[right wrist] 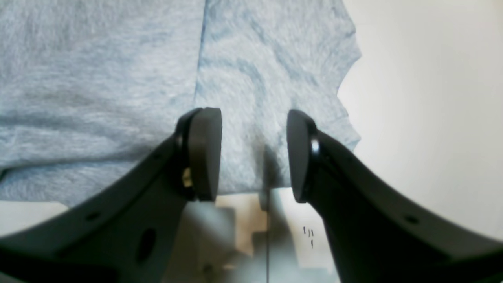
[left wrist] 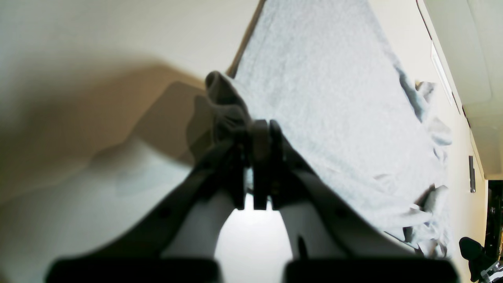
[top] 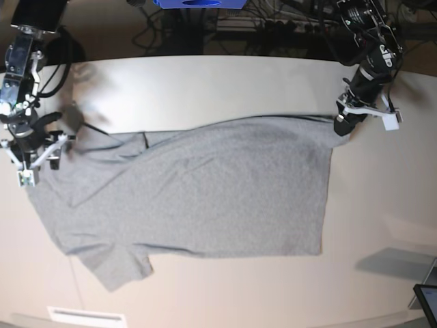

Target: Fold the T-shirt properly

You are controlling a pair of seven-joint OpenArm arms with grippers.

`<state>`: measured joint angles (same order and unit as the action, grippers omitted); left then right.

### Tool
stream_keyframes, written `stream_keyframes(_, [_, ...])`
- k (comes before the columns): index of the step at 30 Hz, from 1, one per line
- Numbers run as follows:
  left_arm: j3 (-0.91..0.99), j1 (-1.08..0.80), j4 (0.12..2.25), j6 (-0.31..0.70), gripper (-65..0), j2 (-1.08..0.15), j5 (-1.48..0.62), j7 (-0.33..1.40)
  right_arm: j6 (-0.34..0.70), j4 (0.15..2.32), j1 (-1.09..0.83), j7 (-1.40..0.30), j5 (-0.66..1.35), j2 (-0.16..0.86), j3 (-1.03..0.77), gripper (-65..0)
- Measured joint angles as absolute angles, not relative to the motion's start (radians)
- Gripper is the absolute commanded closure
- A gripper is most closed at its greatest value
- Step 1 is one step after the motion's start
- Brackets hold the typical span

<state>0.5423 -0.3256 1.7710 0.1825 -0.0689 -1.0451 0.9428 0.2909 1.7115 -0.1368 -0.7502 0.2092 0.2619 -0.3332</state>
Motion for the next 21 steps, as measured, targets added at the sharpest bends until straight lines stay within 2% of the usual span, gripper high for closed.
stream_keyframes(2, [0.543, -0.334, 1.771, 0.182, -12.9, -0.063, -1.045, 0.942, 0.291, 1.711, -0.136, -0.749, 0.210, 0.262, -0.333, -26.4])
stream_keyframes(4, [0.542, -0.339, 1.771, 0.182, -15.8, -0.055, -1.044, 0.945, 0.291, 1.711, -0.136, -0.749, 0.210, 0.262, -0.333, -26.4])
stream_keyframes(12, [0.543, -0.337, 1.771, 0.183, -15.8, -0.053, -1.045, 0.943, 0.291, 1.711, -0.136, -0.750, 0.209, 0.262, -0.333, -26.4])
stream_keyframes(15, [0.543, -0.335, 1.771, 0.183, -12.6, -0.053, -1.045, 0.943, 0.291, 1.711, -0.136, -0.750, 0.209, 0.262, -0.333, -26.4])
stream_keyframes(18, [0.543, -0.334, 1.771, 0.183, 0.0, -0.053, -1.044, 0.944, 0.291, 1.711, -0.136, -0.750, 0.210, 0.262, -0.333, -26.4])
stream_keyframes(21, [0.543, -0.332, 1.771, 0.183, 0.0, -0.053, -1.045, 0.943, 0.291, 1.711, -0.136, -0.750, 0.210, 0.262, -0.333, -26.4])
